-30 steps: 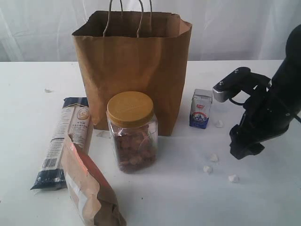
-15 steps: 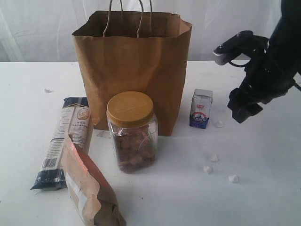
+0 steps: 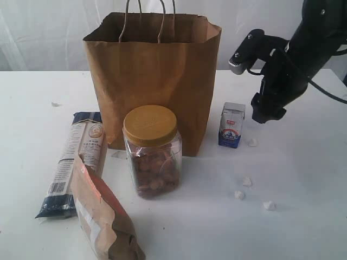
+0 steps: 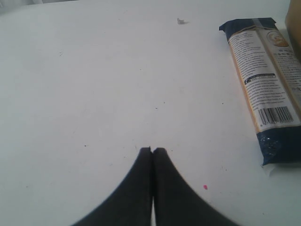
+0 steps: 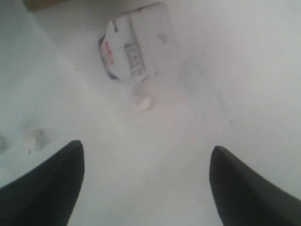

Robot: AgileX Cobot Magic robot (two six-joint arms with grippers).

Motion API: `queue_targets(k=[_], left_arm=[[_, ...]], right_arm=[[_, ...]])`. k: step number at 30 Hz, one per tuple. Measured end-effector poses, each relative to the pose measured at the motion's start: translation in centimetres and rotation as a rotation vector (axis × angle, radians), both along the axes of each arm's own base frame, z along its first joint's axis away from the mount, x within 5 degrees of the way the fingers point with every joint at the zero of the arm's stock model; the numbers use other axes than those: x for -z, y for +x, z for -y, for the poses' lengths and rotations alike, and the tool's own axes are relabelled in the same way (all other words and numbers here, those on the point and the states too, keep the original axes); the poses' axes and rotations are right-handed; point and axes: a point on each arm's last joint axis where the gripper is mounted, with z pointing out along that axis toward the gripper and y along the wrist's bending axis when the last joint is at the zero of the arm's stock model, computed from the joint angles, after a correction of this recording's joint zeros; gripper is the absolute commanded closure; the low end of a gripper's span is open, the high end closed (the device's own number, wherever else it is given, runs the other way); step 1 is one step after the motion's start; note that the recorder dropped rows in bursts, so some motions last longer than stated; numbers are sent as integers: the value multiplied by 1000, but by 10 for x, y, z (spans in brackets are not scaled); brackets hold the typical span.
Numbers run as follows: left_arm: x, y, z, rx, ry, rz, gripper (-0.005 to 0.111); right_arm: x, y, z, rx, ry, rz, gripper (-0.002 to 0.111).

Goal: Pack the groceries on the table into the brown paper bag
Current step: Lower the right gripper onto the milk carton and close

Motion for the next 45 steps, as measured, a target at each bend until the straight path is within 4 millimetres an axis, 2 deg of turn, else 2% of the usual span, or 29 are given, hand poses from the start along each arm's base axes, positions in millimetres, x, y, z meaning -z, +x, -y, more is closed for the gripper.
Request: queue_targets(k=[5, 10, 19, 33, 39, 42, 45], left_arm=[[0, 0, 0, 0, 0, 0, 107], [0, 0, 0, 0, 0, 0, 107], [0, 0, 0, 0, 0, 0, 107], [0, 0, 0, 0, 0, 0, 107], [0, 0, 0, 0, 0, 0, 107], [0, 0, 0, 0, 0, 0, 107], [0, 0, 0, 0, 0, 0, 107]], right_arm=[[-2, 14, -7, -33, 59, 135, 35], [9, 28, -11, -193, -16, 221, 35], [46, 36, -20, -309, -83, 136, 35], [70, 46, -25, -293, -48, 122, 35], [70, 46, -28, -272, -13, 128, 35], [70, 46, -29, -244, 22, 122, 41], [70, 45, -30, -213, 54, 108, 53]])
